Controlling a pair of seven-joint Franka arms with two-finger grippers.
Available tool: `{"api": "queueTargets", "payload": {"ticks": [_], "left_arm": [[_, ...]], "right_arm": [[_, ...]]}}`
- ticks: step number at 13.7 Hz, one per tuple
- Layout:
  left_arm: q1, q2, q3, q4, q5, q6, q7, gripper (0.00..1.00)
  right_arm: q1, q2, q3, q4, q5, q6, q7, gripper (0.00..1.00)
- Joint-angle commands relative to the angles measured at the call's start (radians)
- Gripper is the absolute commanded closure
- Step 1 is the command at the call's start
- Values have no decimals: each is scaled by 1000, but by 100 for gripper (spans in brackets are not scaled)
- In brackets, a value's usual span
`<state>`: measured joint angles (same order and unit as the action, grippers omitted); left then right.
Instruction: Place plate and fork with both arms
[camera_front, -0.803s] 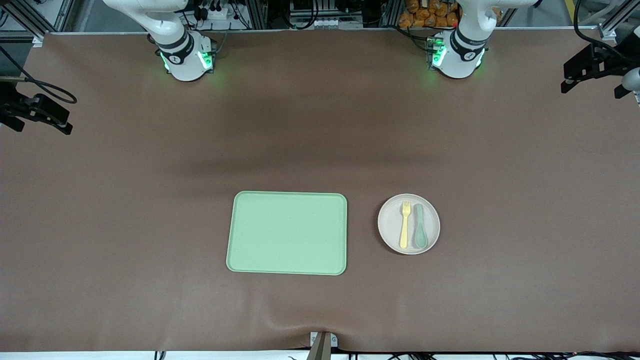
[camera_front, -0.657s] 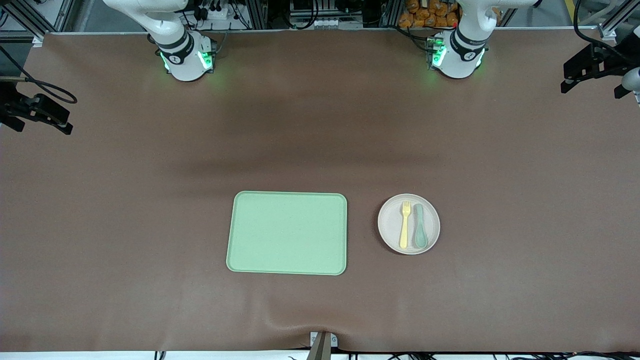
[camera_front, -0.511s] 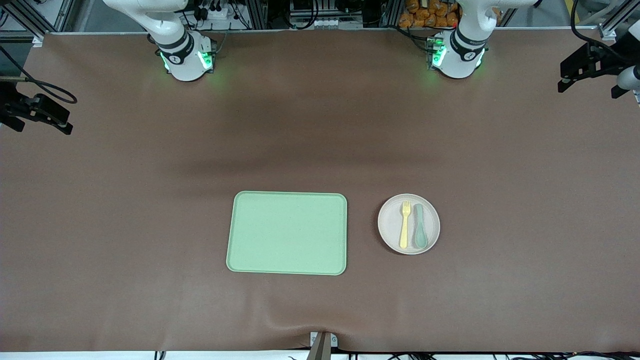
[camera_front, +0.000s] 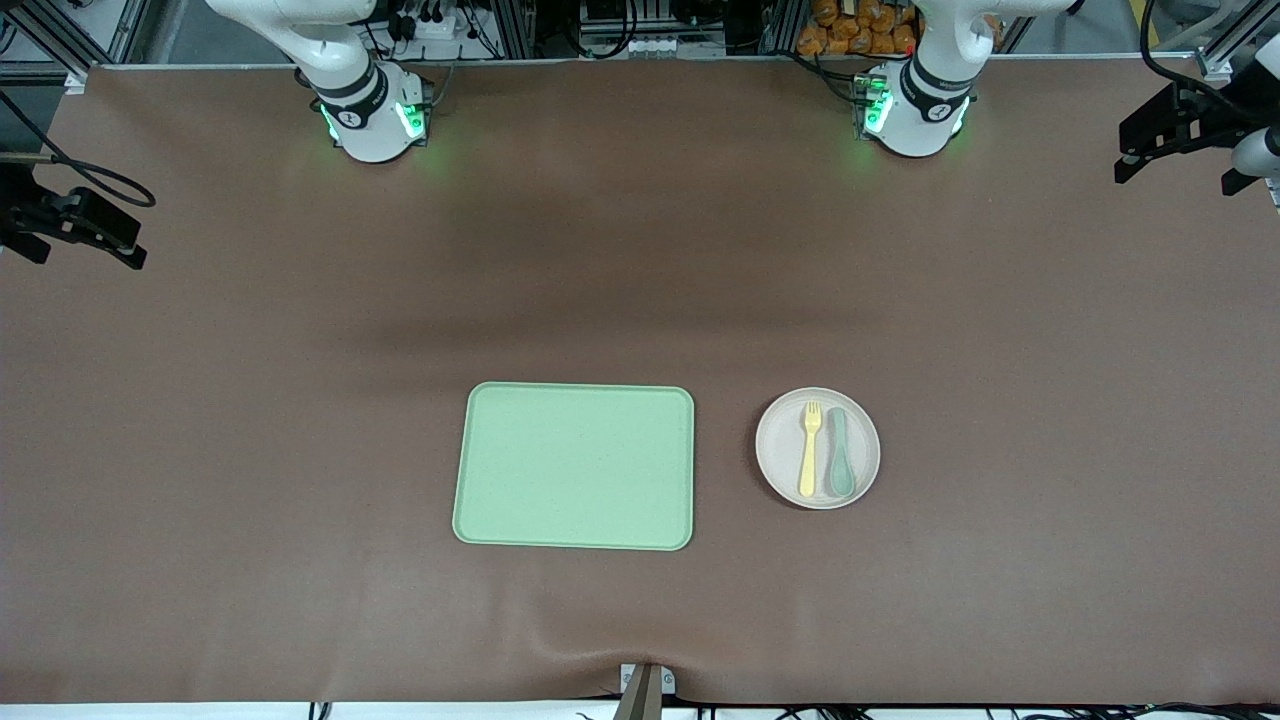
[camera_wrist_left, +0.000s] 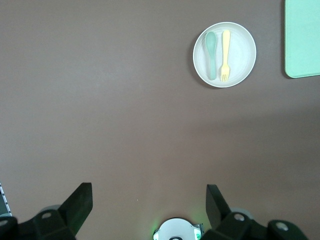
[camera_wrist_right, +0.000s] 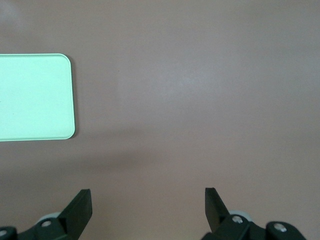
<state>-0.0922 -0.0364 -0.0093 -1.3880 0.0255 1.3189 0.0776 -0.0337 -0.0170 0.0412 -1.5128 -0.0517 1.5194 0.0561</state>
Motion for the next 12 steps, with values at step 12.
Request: {"api": "queueTargets", "payload": {"ticks": [12], "left_arm": [[15,103,-6,4,57,-1,-7,0]], "right_arm": [[6,19,0,19,7,-12,-7,0]]}}
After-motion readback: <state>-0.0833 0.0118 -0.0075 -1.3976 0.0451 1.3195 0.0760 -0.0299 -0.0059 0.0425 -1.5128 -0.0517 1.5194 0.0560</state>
